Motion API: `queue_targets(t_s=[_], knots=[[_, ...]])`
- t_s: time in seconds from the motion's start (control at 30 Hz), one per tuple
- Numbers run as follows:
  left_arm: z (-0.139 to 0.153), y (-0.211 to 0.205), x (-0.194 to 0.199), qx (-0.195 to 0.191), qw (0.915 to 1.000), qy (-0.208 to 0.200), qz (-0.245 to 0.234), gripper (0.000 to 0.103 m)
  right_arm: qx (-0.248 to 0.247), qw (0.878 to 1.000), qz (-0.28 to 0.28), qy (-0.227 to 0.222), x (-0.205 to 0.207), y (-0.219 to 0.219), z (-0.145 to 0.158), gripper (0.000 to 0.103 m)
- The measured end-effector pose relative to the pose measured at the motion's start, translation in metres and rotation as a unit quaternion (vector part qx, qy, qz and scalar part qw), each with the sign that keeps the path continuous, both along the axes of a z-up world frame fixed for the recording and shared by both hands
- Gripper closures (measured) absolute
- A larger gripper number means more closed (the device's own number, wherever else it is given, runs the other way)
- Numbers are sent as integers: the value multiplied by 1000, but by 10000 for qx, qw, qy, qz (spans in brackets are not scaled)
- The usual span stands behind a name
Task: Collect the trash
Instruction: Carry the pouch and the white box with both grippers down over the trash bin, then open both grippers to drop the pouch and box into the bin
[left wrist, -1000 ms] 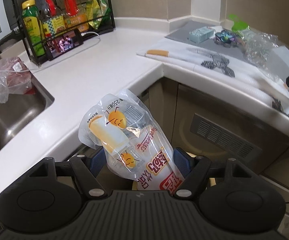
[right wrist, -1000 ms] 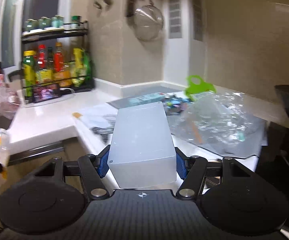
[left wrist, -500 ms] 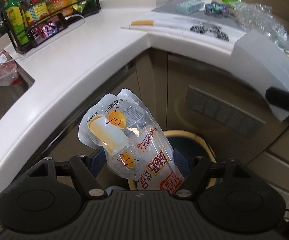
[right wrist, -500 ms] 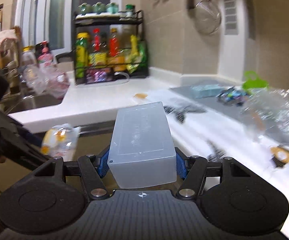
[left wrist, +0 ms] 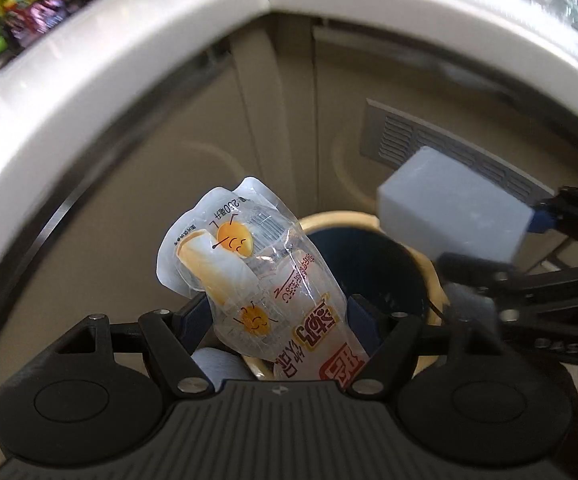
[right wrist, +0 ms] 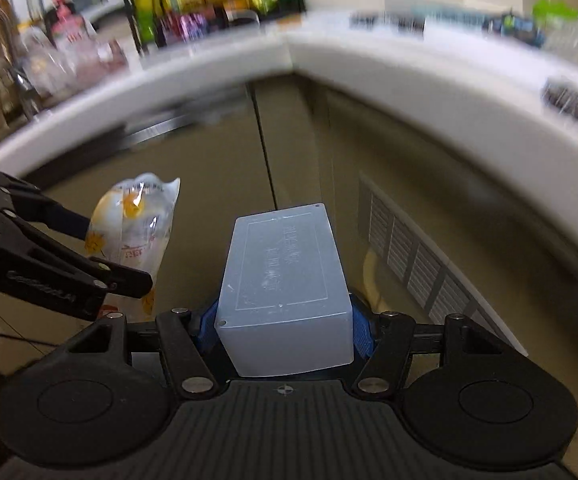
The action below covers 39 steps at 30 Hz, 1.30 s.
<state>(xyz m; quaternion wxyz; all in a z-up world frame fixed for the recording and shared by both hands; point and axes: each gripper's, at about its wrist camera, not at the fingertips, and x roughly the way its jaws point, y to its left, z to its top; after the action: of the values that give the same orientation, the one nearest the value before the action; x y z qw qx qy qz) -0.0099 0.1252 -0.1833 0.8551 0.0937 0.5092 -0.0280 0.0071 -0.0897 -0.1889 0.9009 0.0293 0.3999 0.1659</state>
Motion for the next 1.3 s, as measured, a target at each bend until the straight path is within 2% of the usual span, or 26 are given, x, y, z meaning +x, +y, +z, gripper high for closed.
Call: queue_targets(t_s=[0.33, 0.8, 1.03, 1.23, 1.3], knots=[[-60, -1, 30, 159, 9982, 535, -207, 25, -629, 9956, 118, 689, 26, 25, -56, 38], [-131, -2, 71, 254, 9905, 1326, -274, 25, -1142, 9830, 314, 1406, 49, 51, -110, 38], [-158, -10, 87, 547, 9850, 1596, -362, 24, -1445, 9741, 538, 1653, 67, 71, -136, 38], [-172, -22, 94, 769, 9810, 1722, -452, 23, -1650, 9676, 568, 1824, 73, 75, -142, 37], [-170, -23, 94, 743, 9807, 1758, -427, 17, -1633, 9671, 546, 1874, 75, 75, -141, 37]])
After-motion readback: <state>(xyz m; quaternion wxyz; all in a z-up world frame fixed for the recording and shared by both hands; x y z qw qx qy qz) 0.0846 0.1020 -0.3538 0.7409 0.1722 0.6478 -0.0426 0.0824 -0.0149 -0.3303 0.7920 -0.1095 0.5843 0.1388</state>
